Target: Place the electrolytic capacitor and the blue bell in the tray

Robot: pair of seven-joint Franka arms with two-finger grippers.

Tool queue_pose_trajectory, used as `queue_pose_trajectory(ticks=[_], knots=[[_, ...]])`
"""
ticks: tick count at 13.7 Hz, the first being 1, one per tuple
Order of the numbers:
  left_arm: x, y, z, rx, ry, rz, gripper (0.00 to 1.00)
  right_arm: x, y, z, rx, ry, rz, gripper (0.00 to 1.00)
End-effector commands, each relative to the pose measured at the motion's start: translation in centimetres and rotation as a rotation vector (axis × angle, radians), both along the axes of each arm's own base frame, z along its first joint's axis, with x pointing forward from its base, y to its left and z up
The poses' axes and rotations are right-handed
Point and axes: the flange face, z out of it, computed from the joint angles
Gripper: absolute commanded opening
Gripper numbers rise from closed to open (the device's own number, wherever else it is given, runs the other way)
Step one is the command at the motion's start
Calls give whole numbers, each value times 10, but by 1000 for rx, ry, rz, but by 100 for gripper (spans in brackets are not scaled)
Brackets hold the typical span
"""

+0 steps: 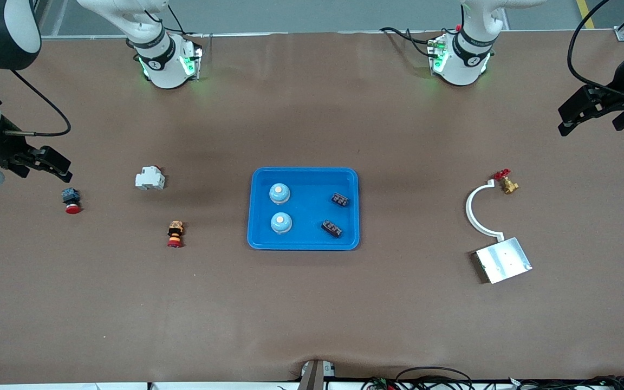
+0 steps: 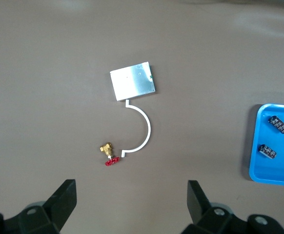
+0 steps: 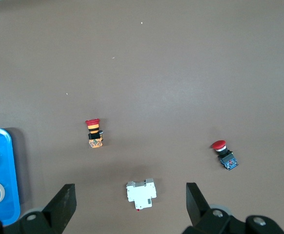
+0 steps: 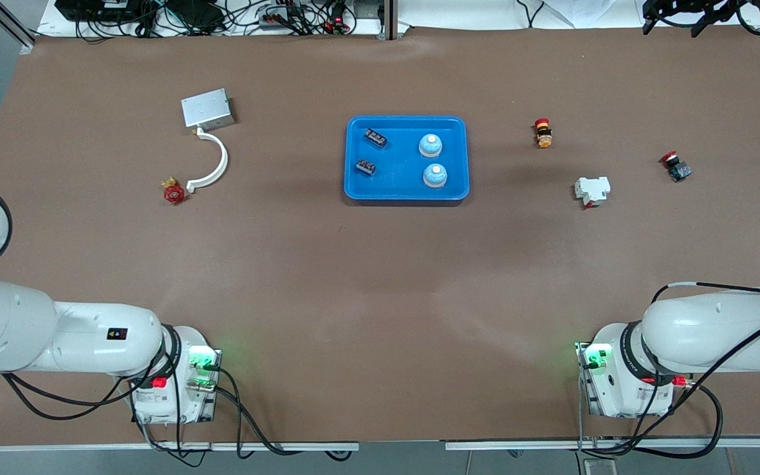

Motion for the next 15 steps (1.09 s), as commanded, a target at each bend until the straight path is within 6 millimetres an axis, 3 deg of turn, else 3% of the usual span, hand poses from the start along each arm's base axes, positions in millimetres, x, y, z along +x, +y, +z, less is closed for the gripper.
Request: queue_pose_trajectory(ticks=[1,5,8,11,15], knots=[[-1,2,6,-7,5,1,100,1,2,2,3,-13,-15,100],[0,-2,5,-8,7,-13,100,-4,-2,4,1,8,-11,100],[7,-4,-8,-8,32,-13,100,-24,-12,36,-1,1,-30,100],[10,-7,-13,-8,40,-16,100,-27,-12,49,-3,-24,-33,100],[11,-11,-15,-7,44,-20,100,-19,14,44,-3,-41,3,100]])
